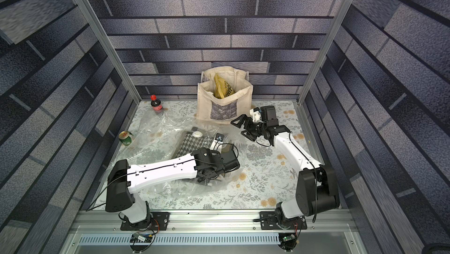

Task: Take the scarf out of the vacuum bag
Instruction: Open the vacuum bag at the center of the board.

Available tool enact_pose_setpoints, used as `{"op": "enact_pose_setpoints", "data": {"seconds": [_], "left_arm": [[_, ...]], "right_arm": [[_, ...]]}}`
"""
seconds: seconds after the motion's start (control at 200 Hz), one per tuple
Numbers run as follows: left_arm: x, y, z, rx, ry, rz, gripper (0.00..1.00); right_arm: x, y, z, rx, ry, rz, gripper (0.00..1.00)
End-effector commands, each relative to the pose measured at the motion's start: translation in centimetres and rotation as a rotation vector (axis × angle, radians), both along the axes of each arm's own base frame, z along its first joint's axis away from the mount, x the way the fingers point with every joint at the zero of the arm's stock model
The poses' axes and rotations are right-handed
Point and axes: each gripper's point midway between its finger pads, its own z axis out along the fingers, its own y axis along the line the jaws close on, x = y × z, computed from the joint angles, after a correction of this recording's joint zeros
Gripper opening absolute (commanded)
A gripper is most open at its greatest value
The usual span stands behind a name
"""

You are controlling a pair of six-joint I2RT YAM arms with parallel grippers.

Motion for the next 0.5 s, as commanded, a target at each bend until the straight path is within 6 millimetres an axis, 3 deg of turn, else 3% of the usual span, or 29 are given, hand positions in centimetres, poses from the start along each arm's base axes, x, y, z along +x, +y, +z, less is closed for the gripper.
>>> {"op": "enact_pose_setpoints", "data": {"seconds": [0.0,0.135,0.155,0.326,0.496], "left_arm": [[-0.2,1.7,0.1,-0.048,0.019,0.018,0.00],[0.1,3.5,0.2,-0.063,0.020,0.048,0.00],[0.1,3.8,0.2,-0.059,0.021,0.050,0.00],[0.5,5.5,0.4,-0.076,0.023,0.075,0.00],[0.5,6.6,-0.4,-0.075,0.036,0.102,0.00]], "right_arm": [[0.4,-0.6,2.1,-0.023,-0.088,-0.033,1.00],[-0.6,-1.6,3.3,-0.046,-0.132,-0.073,1.00],[-1.2,-1.9,2.2,-0.060,-0.113,-0.074,1.00],[-4.1,-2.1,2.0,-0.051,-0.109,-0.038,1.00],[-7.1,-1.2,-0.7,0.001,-0.062,0.016,1.00]]}}
